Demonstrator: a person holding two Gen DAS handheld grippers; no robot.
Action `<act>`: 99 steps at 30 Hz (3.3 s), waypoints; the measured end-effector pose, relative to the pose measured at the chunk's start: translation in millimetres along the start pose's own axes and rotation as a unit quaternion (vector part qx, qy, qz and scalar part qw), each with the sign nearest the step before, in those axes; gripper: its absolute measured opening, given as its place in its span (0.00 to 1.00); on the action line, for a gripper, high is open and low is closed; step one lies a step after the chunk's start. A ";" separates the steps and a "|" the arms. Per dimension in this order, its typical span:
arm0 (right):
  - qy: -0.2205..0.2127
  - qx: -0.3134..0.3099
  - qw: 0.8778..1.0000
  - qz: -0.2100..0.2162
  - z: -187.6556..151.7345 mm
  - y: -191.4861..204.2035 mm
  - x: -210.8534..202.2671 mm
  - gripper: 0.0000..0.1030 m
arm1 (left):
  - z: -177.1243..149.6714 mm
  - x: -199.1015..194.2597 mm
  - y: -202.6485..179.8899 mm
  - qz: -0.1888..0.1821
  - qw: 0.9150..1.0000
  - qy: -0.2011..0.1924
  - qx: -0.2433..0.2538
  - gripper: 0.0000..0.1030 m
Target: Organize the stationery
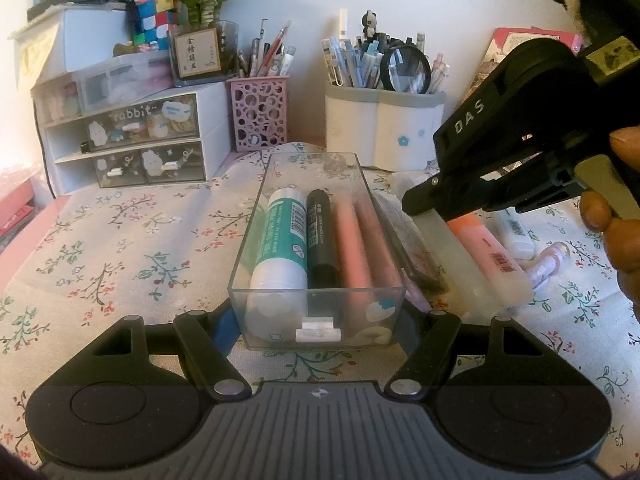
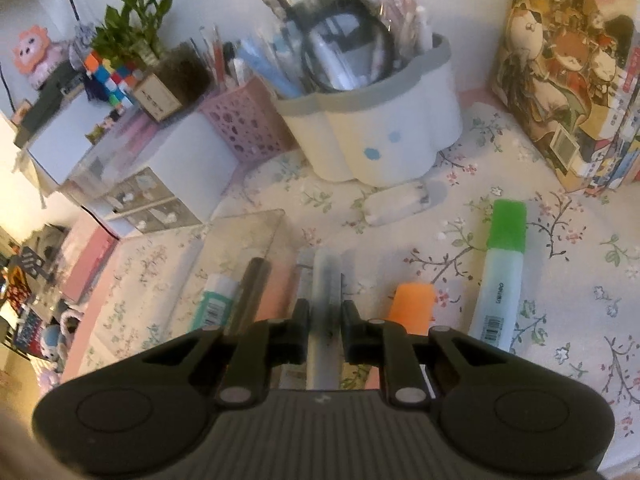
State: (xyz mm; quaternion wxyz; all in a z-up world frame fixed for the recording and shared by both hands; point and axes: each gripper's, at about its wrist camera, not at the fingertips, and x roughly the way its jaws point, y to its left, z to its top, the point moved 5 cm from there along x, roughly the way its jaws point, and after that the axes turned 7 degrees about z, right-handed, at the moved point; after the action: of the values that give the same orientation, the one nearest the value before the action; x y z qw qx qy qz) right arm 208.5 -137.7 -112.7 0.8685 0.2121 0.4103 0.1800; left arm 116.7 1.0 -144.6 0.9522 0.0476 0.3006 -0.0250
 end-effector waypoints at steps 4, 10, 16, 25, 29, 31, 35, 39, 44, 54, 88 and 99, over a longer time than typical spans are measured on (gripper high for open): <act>-0.020 0.002 1.000 0.015 1.9 1.4 -10.4 0.08 | 0.0 0.0 0.0 0.000 1.000 0.000 0.000 0.70; -0.039 -0.003 0.999 0.026 7.5 6.5 -20.5 0.08 | -0.1 -0.1 0.0 -0.001 1.000 0.000 0.000 0.70; -0.057 0.001 0.998 0.038 10.1 7.4 -27.0 0.08 | -0.1 0.0 0.0 0.000 1.000 0.000 0.000 0.70; -0.087 0.004 0.995 0.058 24.7 18.3 -42.7 0.08 | -0.1 -0.1 0.0 -0.001 1.000 0.000 0.000 0.70; -0.092 0.006 0.993 0.078 30.5 30.6 -43.6 0.08 | -0.1 -0.2 0.0 -0.001 1.000 0.000 0.000 0.70; -0.091 0.007 0.992 0.087 31.1 37.4 -41.6 0.08 | -0.1 -0.1 0.1 -0.001 1.000 0.000 0.000 0.70; -0.081 0.013 0.993 0.085 28.8 44.8 -29.4 0.08 | -0.2 -0.2 0.0 -0.001 1.000 0.000 0.000 0.70; -0.076 0.038 0.994 0.075 23.8 44.3 -14.4 0.08 | -0.2 -0.2 0.0 -0.001 1.000 0.000 0.001 0.70; -0.074 0.047 0.995 0.052 17.6 43.5 -1.1 0.08 | -0.1 -0.1 0.1 -0.001 1.000 0.000 0.000 0.70; -0.027 0.024 0.998 0.048 8.5 42.6 7.4 0.10 | 0.4 0.7 -1.3 -0.001 1.000 0.000 0.001 0.70; -0.035 0.067 0.997 0.015 0.9 -22.6 -15.4 0.11 | 0.3 0.4 -1.8 -0.002 1.000 0.000 0.001 0.70; -0.013 0.035 0.999 0.004 2.3 -8.5 -3.5 0.12 | -0.5 -2.1 0.3 0.001 1.000 -0.002 -0.008 0.70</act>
State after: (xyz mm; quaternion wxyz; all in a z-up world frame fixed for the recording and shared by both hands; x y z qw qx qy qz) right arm 209.4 -147.1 -113.5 0.8653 0.2461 0.4039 0.1659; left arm 114.7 1.4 -143.8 0.9532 0.0404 0.2988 -0.0221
